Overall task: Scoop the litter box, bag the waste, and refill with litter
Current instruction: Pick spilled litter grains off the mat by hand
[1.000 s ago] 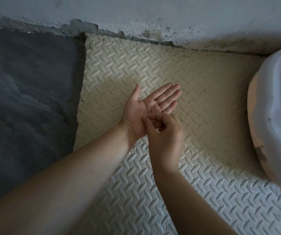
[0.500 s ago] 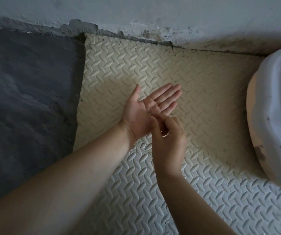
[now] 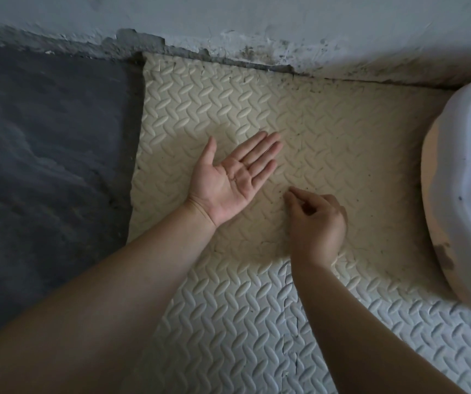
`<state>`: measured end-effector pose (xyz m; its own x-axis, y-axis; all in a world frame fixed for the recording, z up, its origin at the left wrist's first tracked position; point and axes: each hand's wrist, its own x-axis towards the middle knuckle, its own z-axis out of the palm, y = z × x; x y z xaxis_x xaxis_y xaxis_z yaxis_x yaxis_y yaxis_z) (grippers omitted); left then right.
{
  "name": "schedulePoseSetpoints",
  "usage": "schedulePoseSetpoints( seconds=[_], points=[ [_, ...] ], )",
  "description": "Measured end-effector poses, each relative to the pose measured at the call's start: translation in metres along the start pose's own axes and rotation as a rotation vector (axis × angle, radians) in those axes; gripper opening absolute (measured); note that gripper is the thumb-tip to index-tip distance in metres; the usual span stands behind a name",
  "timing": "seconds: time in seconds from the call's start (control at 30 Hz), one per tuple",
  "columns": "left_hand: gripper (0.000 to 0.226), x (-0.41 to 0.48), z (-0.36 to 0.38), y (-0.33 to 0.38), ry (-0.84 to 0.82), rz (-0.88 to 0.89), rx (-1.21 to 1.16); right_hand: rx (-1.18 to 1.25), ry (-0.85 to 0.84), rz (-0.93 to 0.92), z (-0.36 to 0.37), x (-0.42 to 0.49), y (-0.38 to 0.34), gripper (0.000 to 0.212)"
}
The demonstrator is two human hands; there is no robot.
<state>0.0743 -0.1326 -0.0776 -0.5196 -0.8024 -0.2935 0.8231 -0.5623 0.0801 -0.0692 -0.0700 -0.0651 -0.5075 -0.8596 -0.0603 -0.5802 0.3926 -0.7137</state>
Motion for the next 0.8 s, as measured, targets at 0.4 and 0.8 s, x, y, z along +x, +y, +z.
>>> schedulePoseSetpoints(
  seconds=[0.4,0.8],
  points=[
    [0.085,0.003,-0.005,0.000,-0.012,-0.016,0.022,-0.091,-0.091,0.015,0.002,0.008,-0.004,0.010],
    [0.083,0.003,0.006,-0.014,0.023,-0.006,-0.013,0.164,-0.161,-0.158,0.000,-0.030,-0.044,0.011]
  ],
)
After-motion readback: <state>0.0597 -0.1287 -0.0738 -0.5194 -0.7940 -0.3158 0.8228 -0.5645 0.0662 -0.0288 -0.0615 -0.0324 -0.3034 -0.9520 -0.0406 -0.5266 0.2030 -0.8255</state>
